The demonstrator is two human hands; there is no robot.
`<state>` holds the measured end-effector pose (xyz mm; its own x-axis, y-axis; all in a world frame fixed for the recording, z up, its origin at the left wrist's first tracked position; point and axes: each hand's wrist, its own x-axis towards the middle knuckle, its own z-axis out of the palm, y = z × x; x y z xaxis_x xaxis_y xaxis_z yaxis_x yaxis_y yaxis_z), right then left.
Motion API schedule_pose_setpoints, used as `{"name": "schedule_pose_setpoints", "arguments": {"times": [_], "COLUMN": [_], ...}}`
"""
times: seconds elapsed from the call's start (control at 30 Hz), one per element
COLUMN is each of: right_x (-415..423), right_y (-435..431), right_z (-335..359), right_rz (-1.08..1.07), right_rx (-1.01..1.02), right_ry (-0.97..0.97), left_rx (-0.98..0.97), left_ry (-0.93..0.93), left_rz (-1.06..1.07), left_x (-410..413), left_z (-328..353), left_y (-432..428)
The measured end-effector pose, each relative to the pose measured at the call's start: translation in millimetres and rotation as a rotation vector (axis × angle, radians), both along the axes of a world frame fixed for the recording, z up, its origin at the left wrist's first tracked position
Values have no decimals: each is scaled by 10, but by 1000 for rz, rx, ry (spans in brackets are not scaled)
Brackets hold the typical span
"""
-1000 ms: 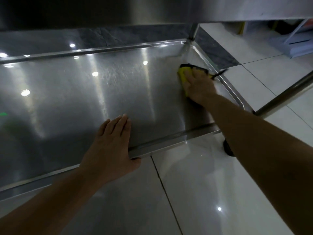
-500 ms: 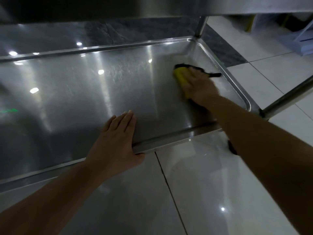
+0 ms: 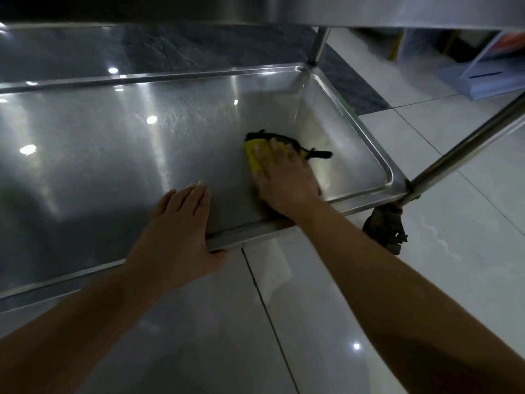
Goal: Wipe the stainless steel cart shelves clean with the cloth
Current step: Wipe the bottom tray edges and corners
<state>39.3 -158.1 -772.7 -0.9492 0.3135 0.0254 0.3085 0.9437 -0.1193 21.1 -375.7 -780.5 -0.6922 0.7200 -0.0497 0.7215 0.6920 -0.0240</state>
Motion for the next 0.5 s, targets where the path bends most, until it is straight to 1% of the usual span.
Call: {"name": "schedule_pose_setpoints", "arguments": {"times": [0.03,0.1,0.17,0.2,0.27,0.3,0.33,0.37,0.4,0.47,0.5], "right_x": [-37,-45,-5,52,199,255,330,418,522,710,771], "right_y": [-151,-411,-282,-161,72,260,475,735,976,1339,1426], "right_z": [-19,-37,-28,8,20,1,28,43,83,187,217], "right_rz": [94,189,229,244,310,296,241,195,137,-21,-38], "right_rx": [-28,-31,-66,-70,26,97,145,257,315,348,391], "right_ry": [-13,-80,-94,-63,33,39,-53,-138,-243,-315,-346], "left_rx": [-5,-10,3,8,12,13,12,10,10,18,24], "left_ry": [-6,-10,-10,-10,-5,-1,2,1,0,7,13], "left_rz": [-3,-10,-13,-14,-19,-19,-17,-13,-10,-7,-9], "left_x": [3,11,7,-3,-15,-15,-11,-3,3,11,13], "left_z": [1,6,11,14,16,14,11,9,7,11,17], "left_y": [-11,-32,-52,-58,-67,-67,-64,-60,-56,-49,-48]}}
